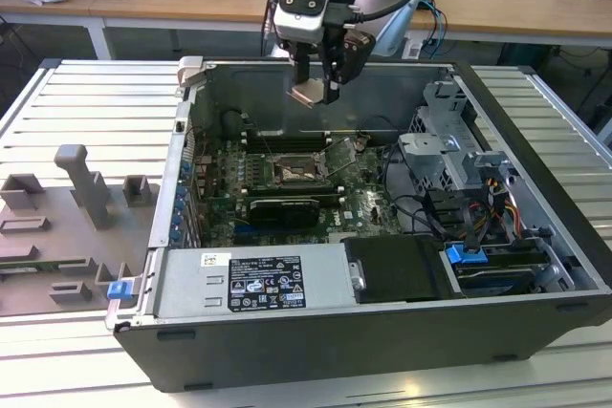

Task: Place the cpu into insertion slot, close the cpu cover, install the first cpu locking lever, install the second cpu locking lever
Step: 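Place the cpu into insertion slot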

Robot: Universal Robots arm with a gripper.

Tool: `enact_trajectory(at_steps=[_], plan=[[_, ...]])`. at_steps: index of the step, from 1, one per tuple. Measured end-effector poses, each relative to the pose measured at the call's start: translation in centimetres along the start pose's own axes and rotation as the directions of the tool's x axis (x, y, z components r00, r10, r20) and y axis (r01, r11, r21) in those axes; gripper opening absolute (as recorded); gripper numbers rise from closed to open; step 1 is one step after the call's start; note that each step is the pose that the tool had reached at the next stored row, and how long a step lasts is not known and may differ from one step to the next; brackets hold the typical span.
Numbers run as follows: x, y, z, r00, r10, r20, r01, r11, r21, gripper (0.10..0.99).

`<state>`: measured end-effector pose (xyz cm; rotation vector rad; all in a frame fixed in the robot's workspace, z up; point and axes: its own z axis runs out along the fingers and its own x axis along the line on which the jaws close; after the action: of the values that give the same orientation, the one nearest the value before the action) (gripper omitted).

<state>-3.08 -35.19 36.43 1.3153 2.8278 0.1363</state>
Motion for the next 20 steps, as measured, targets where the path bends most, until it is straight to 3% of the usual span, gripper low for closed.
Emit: enact_trajectory(at_steps=[9,20], plan=[[-0.01,-0.03,0.3,0.9997,0.024,0.0021,-0.024,0.9997,-0.001,0.537],[-0.01,-0.04,0.45,0.9925,0.122,0.0107,-0.122,0.9925,-0.003,0.537]])
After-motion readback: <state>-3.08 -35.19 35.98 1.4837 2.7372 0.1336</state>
